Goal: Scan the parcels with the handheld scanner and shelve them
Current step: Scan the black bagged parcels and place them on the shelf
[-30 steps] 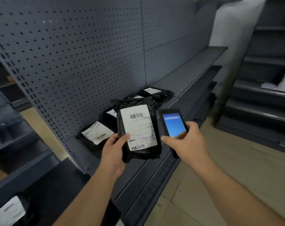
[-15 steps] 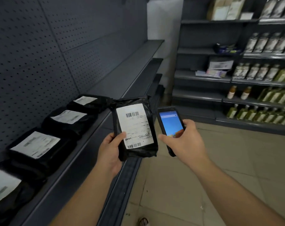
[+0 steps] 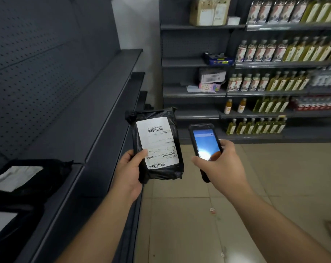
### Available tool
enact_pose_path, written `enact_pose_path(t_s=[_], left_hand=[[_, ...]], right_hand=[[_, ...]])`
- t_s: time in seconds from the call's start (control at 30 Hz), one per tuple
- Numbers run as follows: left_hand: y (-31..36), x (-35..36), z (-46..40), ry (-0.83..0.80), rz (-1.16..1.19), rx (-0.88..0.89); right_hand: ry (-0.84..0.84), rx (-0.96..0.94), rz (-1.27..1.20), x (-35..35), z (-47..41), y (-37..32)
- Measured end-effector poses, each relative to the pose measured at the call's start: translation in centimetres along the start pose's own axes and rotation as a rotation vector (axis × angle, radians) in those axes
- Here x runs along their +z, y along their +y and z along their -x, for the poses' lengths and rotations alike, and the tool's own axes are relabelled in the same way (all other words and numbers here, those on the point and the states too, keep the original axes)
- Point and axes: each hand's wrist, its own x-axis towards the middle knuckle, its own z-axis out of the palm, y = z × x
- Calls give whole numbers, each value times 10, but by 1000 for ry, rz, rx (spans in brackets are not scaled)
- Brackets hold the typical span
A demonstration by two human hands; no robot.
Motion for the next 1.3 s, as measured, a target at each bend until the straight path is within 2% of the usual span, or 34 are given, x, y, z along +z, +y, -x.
enact_pose_path(t_s=[0.33,0.63,0.87,1.3], left_hand=[[8,72,-128,39,-35,13],[37,116,-208,274,42,88],[55,75,-232,492,96,144],[103,-54,-242,843,218,246]], right_hand=[[-39,-23,-40,25,-153,-4],[-241,-145,-45,49,-299,-46],[-450,-239,-25,119,-339,-85],[-775,-463,32,289,-315,-177]])
